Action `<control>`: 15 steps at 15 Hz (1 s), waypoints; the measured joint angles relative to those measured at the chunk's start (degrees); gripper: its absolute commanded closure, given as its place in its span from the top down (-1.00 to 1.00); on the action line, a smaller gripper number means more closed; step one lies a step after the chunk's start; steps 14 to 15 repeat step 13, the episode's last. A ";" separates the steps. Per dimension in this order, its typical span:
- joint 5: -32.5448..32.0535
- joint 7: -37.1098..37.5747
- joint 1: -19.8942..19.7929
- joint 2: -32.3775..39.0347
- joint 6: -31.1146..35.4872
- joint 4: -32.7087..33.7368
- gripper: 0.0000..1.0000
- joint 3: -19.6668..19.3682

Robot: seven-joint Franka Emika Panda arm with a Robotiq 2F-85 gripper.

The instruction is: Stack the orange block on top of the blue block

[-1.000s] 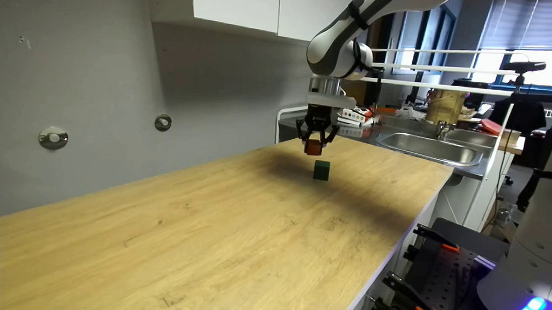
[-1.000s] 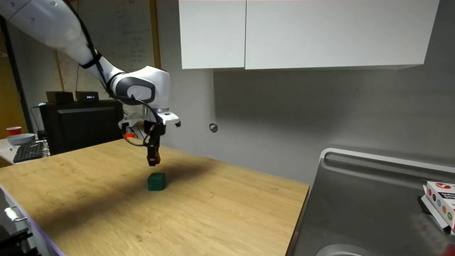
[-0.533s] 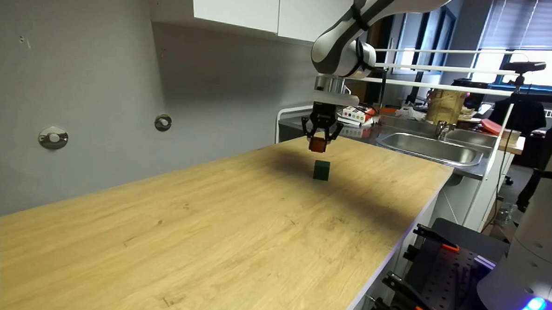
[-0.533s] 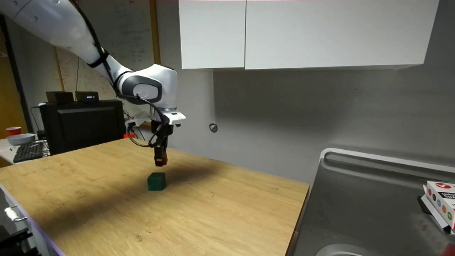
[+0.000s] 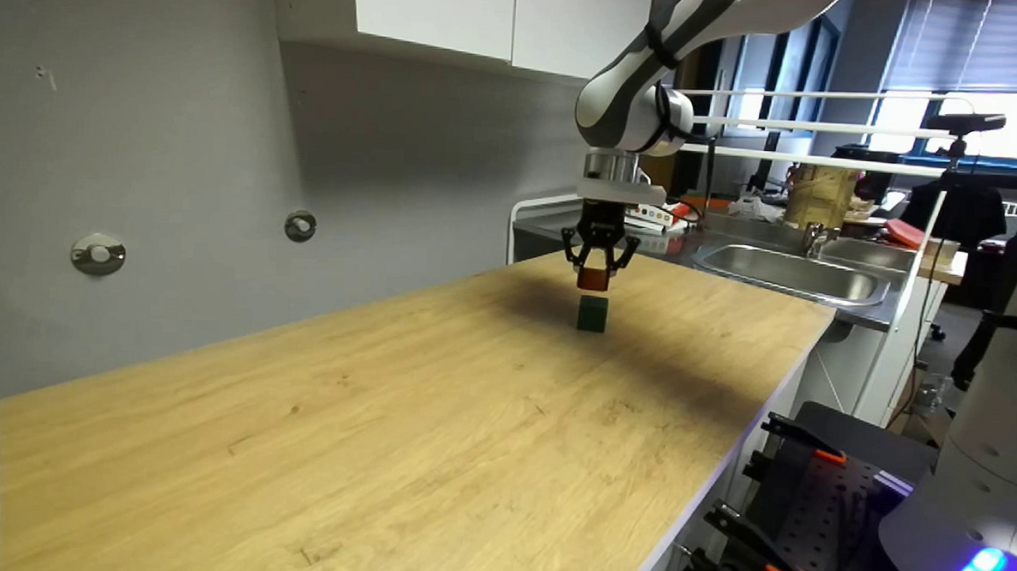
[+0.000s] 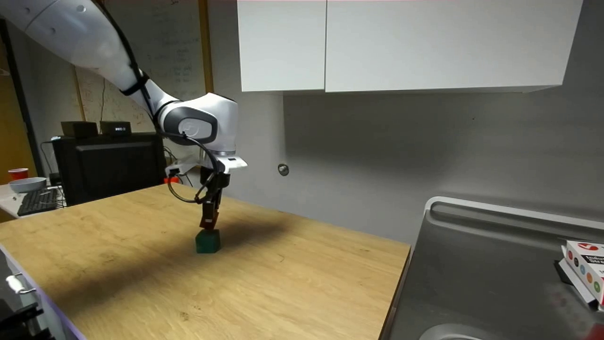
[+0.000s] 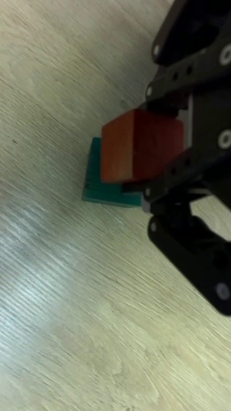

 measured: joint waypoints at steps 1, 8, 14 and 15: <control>0.12 0.00 0.10 0.14 -0.24 -0.03 -0.61 0.01; 0.36 0.00 0.39 1.06 -0.66 -1.55 0.66 0.10; 0.37 -0.44 0.37 1.35 -1.56 -1.62 1.00 0.10; 0.37 -0.44 0.37 1.35 -1.56 -1.62 1.00 0.10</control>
